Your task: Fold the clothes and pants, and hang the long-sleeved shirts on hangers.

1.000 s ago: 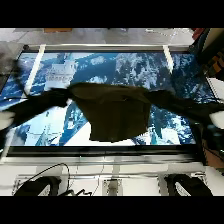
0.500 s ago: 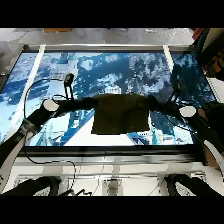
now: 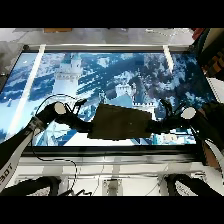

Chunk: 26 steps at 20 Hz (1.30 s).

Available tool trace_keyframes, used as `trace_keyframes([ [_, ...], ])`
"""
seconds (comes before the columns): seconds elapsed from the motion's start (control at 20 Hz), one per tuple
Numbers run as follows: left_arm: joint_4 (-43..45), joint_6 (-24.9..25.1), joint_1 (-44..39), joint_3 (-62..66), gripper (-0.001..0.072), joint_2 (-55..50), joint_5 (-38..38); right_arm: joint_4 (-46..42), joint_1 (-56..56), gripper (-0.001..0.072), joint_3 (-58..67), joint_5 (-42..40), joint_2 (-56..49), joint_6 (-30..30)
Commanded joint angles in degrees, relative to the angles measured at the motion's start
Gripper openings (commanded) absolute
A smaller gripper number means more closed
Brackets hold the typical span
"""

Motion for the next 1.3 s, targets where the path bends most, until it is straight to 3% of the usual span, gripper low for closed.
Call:
trace_keyframes([
  [0.0, 0.26, -2.73, -0.04, -0.11, 0.0028, -1.68, -4.39, -3.65, -0.17, 0.0036, -0.28, 6.03, -0.09, 0.04],
  [0.05, -0.92, -2.69, -0.04, -0.09, 0.0029, -1.73, -4.39, -4.20, -0.17, 0.0037, -0.28, 5.97, -0.09, -0.02],
  [0.1, -2.14, -2.69, -0.07, -0.09, 0.0058, -1.75, -4.24, -4.76, -0.17, 0.0131, -0.28, 5.75, -0.09, -0.28],
  [0.15, -2.93, -2.67, -0.04, -0.09, 0.0244, -1.81, -4.22, -5.51, -0.20, 0.0436, -0.28, 5.55, -0.09, -0.37],
  [0.2, -2.95, -2.67, -0.04, -0.09, 0.0551, -1.81, -3.96, -6.45, -0.20, 0.0620, -0.28, 4.87, -0.09, -0.81],
  [0.25, -2.97, -2.62, -0.04, -0.09, 0.0696, -1.81, -3.41, -7.91, -0.20, 0.0624, -0.26, 2.97, -0.09, -1.44],
  [0.35, -2.97, -2.60, 0.00, 0.09, 0.0690, -1.81, -2.03, -11.76, -0.50, 0.0624, -0.22, -3.52, -0.09, -1.16],
  [0.45, -2.99, -2.64, 0.02, 0.33, 0.0689, -1.79, -1.22, -14.01, -3.04, 0.0615, -0.15, -8.24, -0.61, 3.45],
  [0.55, -2.97, -2.62, 0.07, 0.33, 0.0689, -1.79, -1.18, -11.02, -8.17, 0.0615, 0.02, -6.58, -3.26, 3.91],
  [0.75, -2.99, -2.64, 0.07, 0.33, 0.0689, -1.81, -1.18, 7.54, -18.67, 0.0589, 0.07, 4.50, -9.81, -13.18],
  [0.85, -2.99, -2.64, 0.07, 0.33, 0.0689, -1.81, -1.18, 8.92, -20.24, 0.0625, 0.07, 5.79, -12.74, -15.43],
  [1.05, -2.99, -2.64, 0.07, 0.33, 0.0688, -1.81, -0.96, 17.49, -20.17, 0.0625, 0.09, 4.55, -14.82, -22.29],
  [1.25, -2.97, -2.64, 0.07, 0.33, 0.0688, -1.86, -0.57, 16.59, -20.06, 0.0625, 0.07, 3.80, -14.97, -21.97],
])
